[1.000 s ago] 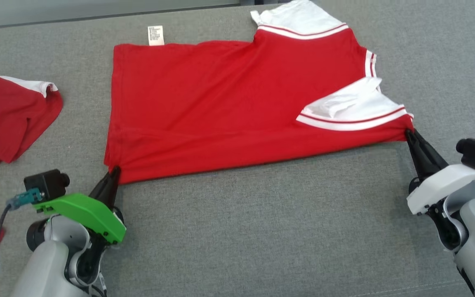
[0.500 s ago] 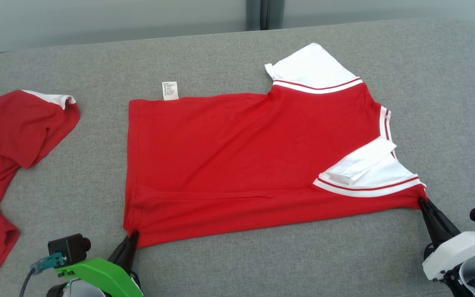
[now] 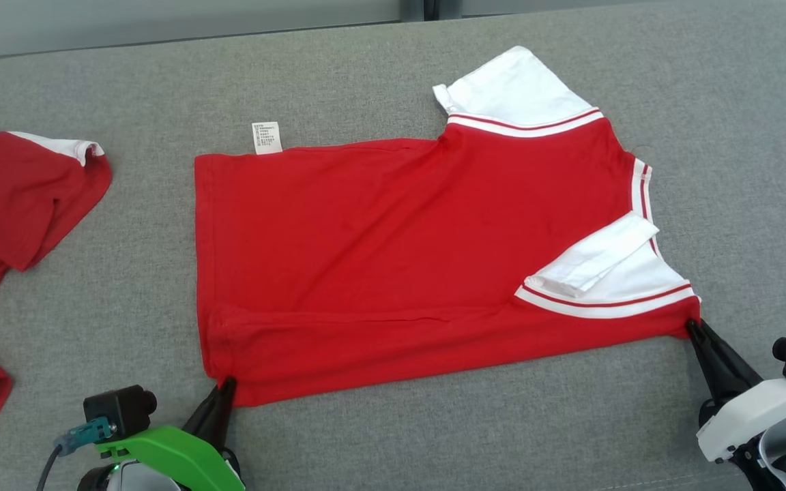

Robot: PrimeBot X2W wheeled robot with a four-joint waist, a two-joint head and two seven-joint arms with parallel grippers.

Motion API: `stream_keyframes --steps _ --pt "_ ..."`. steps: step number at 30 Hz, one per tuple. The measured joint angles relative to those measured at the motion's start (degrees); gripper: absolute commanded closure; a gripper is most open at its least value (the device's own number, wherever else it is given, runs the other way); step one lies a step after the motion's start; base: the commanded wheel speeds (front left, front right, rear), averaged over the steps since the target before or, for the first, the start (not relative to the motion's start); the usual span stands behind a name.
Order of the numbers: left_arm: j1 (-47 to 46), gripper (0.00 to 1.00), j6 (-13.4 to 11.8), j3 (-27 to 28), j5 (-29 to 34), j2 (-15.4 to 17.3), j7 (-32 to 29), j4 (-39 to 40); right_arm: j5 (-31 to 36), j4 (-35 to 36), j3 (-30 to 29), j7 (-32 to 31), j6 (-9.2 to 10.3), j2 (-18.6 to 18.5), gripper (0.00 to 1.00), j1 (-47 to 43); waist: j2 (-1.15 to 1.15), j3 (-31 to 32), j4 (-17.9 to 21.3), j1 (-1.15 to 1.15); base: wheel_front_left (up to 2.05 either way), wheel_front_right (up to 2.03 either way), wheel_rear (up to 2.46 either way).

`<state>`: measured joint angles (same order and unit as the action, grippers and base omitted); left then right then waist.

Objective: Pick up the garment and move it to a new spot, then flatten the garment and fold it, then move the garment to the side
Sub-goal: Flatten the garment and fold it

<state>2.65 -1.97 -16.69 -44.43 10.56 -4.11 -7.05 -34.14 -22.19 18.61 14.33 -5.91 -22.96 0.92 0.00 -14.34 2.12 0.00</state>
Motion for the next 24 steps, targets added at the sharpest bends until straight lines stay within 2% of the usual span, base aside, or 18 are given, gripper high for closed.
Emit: stream_keyframes --steps 1,2,3,6,10,15,20,24 --pt "-0.1 0.14 -0.1 -0.2 0.8 0.1 -0.4 0.9 0.4 0.6 0.0 0.0 0.18 -0.4 0.0 0.2 0.0 -0.7 0.0 0.0 0.0 0.0 0.0" --pt "-0.1 0.14 -0.1 -0.2 0.8 0.1 -0.4 0.9 0.4 0.6 0.0 0.0 0.18 -0.4 0.0 0.2 0.0 -0.7 0.0 0.0 0.0 0.0 0.0" --pt "-0.2 0.0 -0.5 -0.6 1.5 0.7 -1.4 1.8 0.5 0.9 0.0 -0.3 0.55 -0.8 0.0 0.4 0.0 -1.3 0.0 0.0 0.0 0.0 0.0" --pt "-0.3 0.0 -0.6 -0.3 1.8 1.5 -2.1 3.8 0.7 1.8 -0.1 -1.0 0.55 -1.6 0.0 1.0 0.0 -2.4 -0.1 0.0 0.0 0.0 0.0" --pt "-1.8 0.0 -1.4 0.9 2.9 4.0 -3.1 7.4 0.7 4.4 -1.5 -3.0 0.54 -4.6 0.0 2.7 0.0 -4.0 -0.2 0.0 0.0 0.0 0.0" --pt "-10.1 0.0 -2.0 2.1 5.5 7.4 -5.8 12.2 1.1 8.5 -3.9 -5.9 0.56 -9.0 0.0 11.0 0.0 -6.8 -0.3 0.0 0.0 0.0 0.0" --pt "-19.8 0.0 -2.2 0.8 6.8 7.9 -10.4 13.3 2.7 10.6 -3.6 -10.7 0.62 -10.6 0.0 21.2 0.0 -10.3 -0.4 0.01 0.0 0.0 0.0" --pt "-26.7 0.0 -2.4 0.1 5.8 6.3 -14.1 11.9 2.8 10.6 -2.2 -16.0 1.0 -10.0 0.0 28.7 0.0 -13.3 -0.7 0.01 0.0 0.0 0.0"
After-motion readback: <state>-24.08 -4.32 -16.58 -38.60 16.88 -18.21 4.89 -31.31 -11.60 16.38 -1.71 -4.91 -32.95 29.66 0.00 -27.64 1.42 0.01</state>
